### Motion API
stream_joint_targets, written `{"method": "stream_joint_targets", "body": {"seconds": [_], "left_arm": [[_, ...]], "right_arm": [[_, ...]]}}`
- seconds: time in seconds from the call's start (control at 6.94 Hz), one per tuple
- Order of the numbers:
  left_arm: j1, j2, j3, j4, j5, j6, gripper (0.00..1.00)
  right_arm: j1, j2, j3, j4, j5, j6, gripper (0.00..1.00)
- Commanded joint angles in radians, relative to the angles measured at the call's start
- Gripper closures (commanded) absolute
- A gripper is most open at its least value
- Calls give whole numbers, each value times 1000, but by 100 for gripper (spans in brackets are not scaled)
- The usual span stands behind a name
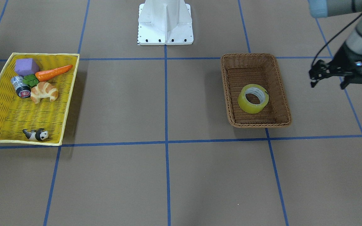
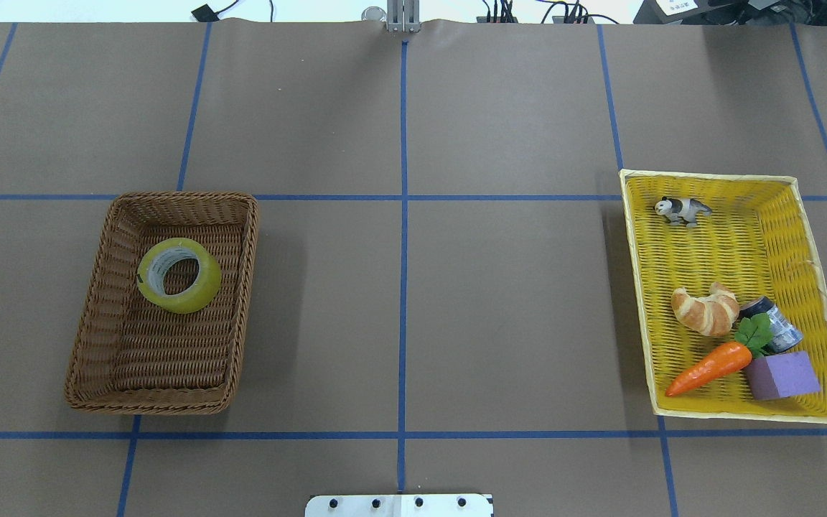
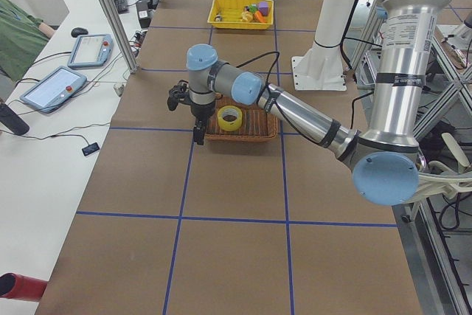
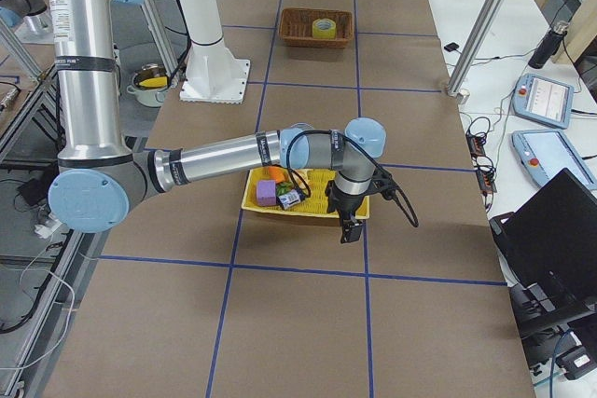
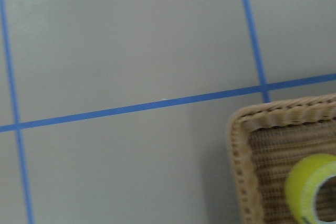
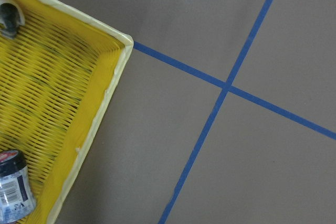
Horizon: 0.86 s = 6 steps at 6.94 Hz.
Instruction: Move tape to another basket
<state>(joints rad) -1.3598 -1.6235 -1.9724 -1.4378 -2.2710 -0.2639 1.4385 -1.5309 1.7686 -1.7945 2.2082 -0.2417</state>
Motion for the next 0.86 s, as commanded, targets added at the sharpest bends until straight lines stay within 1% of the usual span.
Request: {"method": "stream_joint_targets", "body": {"seconds": [0.0, 0.14, 0.29, 0.43, 0.58, 0.72], "left_arm": [[-138, 69, 90, -1, -21, 225, 2], [-189, 77, 130, -3, -25, 253, 2], [-196, 111, 142, -13, -27, 252, 2], [-191, 120, 174, -18, -22, 252, 1], [-191, 125, 229, -19, -24, 255, 2], [-191, 125, 269, -23, -25, 252, 2]], "right_arm": [[0, 8, -1, 9, 2, 58, 0], [2, 0, 14, 9, 13, 58, 0], [20, 1, 2, 7, 27, 62, 0], [66, -9, -17, 6, 86, 61, 0], [88, -46, -15, 9, 175, 58, 0], [103, -51, -15, 7, 192, 58, 0]]}}
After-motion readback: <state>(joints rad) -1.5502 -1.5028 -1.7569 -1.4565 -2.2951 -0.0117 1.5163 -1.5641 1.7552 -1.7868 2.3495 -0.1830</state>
